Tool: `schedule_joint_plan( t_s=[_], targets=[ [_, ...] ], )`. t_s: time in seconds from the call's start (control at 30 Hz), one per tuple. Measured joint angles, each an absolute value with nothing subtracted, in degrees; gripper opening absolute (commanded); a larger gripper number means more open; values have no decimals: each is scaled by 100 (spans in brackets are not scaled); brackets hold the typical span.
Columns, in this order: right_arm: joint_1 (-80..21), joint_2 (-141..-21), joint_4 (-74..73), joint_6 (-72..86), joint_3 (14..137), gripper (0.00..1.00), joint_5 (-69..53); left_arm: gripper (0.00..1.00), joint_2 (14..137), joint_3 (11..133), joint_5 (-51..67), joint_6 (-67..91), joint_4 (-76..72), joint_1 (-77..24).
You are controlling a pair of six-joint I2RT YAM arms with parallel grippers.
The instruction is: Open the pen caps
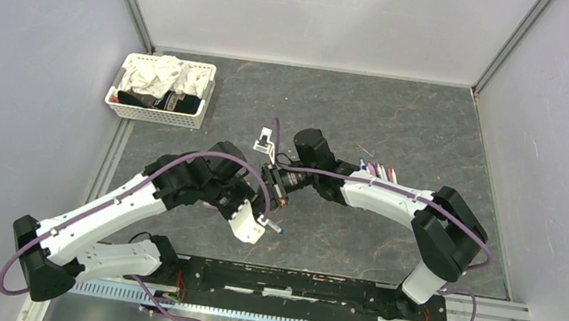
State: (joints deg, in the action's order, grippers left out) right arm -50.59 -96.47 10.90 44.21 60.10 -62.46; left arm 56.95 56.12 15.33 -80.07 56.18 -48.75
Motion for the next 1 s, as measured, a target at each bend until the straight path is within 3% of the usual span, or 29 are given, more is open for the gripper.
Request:
schedule_joint_plan(
  t_s=[0.07, 0.1, 0.3, 0.37, 0.7, 0.87, 0.93, 1.0],
  targets=[
    [-5065, -9647, 1061, 4405, 6027, 0, -6278, 55, 5730, 5625, 1544, -7966, 5618, -4873],
    [-5065, -9647, 1046, 4401, 6038, 0, -6302, 51, 5739, 5636, 1553, -7948, 5625, -4871],
    [-5072, -9649, 1022, 4475, 6160, 0, -6436, 9, 5813, 5872, 1691, -7874, 5824, -4866],
    [-5050, -9651, 1100, 4563, 6171, 0, -6449, 3, 5857, 5922, 1712, -7832, 5889, -4862],
    [-5059, -9946, 1551, 4936, 6285, 0, -6613, 2, 5876, 6023, 1575, -7605, 6114, -4823],
    [-5015, -10377, 604, 3865, 6853, 0, -6510, 2, 5892, 5776, 1146, -7673, 6029, -4587],
    [-4971, -10110, 386, 3363, 6488, 0, -5955, 2, 6101, 5708, 1481, -8213, 5905, -4021],
    [-4941, -8989, 1444, 3260, 5181, 0, -4390, 2, 6637, 5793, 3380, -9406, 5806, -2694]
  ],
)
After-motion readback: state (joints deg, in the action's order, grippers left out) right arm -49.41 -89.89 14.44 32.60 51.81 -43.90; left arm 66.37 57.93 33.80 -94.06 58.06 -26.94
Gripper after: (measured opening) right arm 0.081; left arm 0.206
